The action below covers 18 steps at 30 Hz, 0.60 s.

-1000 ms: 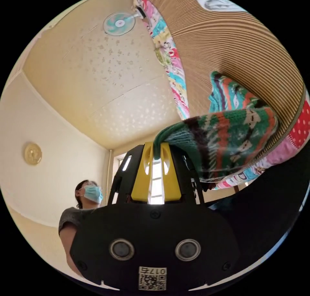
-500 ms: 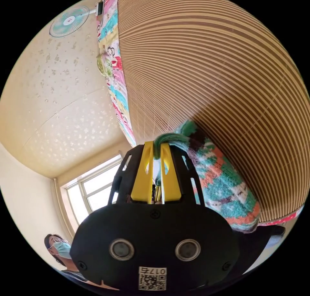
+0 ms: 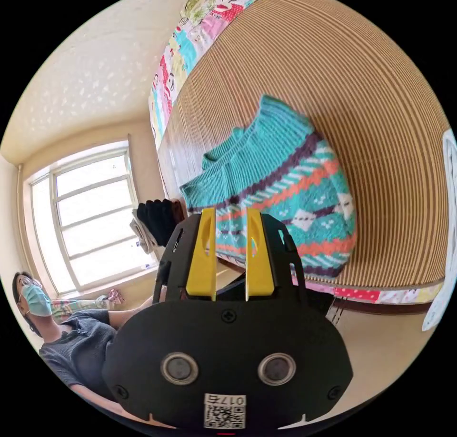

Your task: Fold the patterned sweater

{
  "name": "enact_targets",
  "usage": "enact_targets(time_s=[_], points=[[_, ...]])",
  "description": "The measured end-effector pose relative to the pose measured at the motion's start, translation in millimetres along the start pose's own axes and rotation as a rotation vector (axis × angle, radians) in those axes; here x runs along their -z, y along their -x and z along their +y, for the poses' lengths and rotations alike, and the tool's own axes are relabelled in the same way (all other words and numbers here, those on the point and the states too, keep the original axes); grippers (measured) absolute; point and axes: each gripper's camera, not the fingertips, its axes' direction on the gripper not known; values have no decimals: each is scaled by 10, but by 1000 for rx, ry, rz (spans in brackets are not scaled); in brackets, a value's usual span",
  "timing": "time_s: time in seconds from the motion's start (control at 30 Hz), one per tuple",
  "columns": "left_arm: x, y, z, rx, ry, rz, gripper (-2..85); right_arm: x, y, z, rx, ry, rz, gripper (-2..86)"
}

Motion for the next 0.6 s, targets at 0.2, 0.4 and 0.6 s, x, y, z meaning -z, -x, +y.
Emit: enact_targets(time_s=[0.2,0.4,0.6], points=[[-484,146,193,-30,165,-51,143,-1583,527,200,85,239,-30,148],[-611,75,117,-119,407,36,83,-3270,1516,-20,166,504,183,197],[-402,-718,542,-359,321,58,66,-4706,2294,-124,332,724,787,225]])
